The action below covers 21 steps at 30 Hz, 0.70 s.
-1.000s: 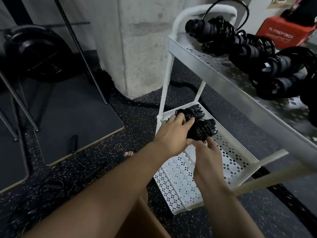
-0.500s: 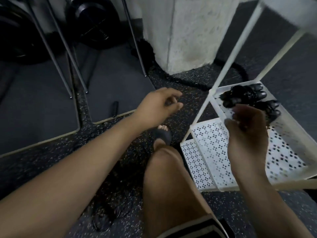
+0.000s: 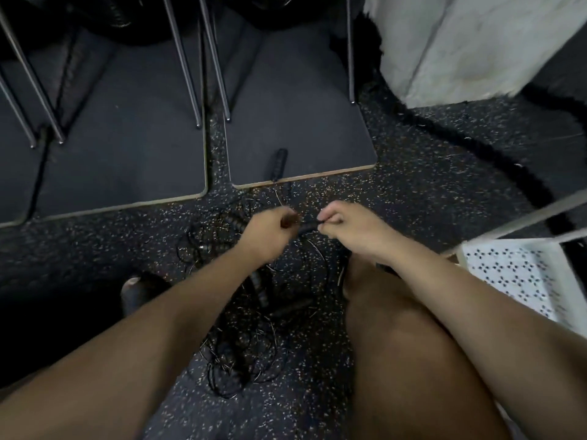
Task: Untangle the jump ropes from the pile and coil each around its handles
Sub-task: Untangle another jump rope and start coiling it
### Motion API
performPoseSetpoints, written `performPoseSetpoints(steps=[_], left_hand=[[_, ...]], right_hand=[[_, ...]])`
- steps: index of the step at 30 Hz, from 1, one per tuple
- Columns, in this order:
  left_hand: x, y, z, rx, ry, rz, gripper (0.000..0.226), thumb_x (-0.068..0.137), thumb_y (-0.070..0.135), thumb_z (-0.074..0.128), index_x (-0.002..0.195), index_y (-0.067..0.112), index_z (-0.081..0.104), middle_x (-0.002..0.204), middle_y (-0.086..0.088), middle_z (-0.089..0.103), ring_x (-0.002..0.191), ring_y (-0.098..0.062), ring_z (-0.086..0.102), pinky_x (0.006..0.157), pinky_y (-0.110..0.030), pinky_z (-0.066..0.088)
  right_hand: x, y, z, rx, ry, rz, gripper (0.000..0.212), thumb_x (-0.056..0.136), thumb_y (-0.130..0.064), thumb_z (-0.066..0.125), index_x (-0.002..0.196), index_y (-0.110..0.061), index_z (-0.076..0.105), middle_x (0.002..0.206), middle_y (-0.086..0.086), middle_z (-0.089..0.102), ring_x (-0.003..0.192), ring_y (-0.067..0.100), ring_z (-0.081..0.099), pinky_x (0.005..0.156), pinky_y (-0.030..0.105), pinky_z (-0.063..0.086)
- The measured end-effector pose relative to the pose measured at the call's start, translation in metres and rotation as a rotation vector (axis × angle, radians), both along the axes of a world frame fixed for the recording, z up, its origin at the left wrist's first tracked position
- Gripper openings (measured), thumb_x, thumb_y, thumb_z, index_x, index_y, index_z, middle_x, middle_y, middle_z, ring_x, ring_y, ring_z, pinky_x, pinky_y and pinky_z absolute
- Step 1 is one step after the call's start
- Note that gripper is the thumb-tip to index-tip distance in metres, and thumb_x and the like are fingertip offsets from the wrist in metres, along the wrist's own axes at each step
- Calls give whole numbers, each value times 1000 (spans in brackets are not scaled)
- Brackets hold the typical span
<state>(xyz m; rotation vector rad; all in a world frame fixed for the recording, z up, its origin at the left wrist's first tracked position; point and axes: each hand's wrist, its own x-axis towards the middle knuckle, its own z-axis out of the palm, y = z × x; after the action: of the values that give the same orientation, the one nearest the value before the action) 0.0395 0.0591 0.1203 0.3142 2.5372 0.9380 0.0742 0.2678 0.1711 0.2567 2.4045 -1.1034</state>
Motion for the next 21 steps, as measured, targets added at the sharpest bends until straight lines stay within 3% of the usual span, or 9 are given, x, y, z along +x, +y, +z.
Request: performPoseSetpoints(steps=[4,7,10,13,16,21], left_hand=[[18,-7,-88,-72,-143,-9,19,95,24,71,114,26,75,104,1,78,91,-19,72,76,-30,54],[18,-1,-144,-88,-157,48,14,95,21,63,102,25,75,102,0,76,94,-21,71,74,-24,44],[3,4,-189,-87,-199,110,8,96,24,60,90,20,63,94,-4,63,91,-27,66,69,-27,39],[-18,5,-233,-114,-149,120,16,95,27,63,109,20,63,111,0,57,100,-25,64,75,-29,44],[-36,8,-262,-141,-83,133,50,97,24,69,145,23,54,141,1,50,114,-24,61,92,-38,55],[-61,16,-305,-281,-49,-3,67,99,29,67,160,26,37,159,2,38,141,-28,45,113,-47,42]], right_hand=[[-31,-6,-79,96,-148,196,24,103,-33,70,125,-24,69,122,-4,74,110,17,68,100,37,54],[-50,-2,-136,203,-169,268,27,106,-28,66,132,-20,67,131,0,73,119,21,67,105,35,52],[-69,5,-193,290,-151,272,31,107,-25,62,136,-18,63,134,6,70,121,26,67,106,37,53],[-86,10,-242,380,-114,320,41,107,-29,59,146,-19,53,142,8,62,124,29,63,104,42,54],[-98,7,-281,548,3,450,49,106,-29,57,152,-18,45,146,8,51,131,31,54,108,43,48],[-117,-4,-340,666,95,585,64,103,-27,59,160,-17,32,157,8,42,144,30,42,121,43,36]])
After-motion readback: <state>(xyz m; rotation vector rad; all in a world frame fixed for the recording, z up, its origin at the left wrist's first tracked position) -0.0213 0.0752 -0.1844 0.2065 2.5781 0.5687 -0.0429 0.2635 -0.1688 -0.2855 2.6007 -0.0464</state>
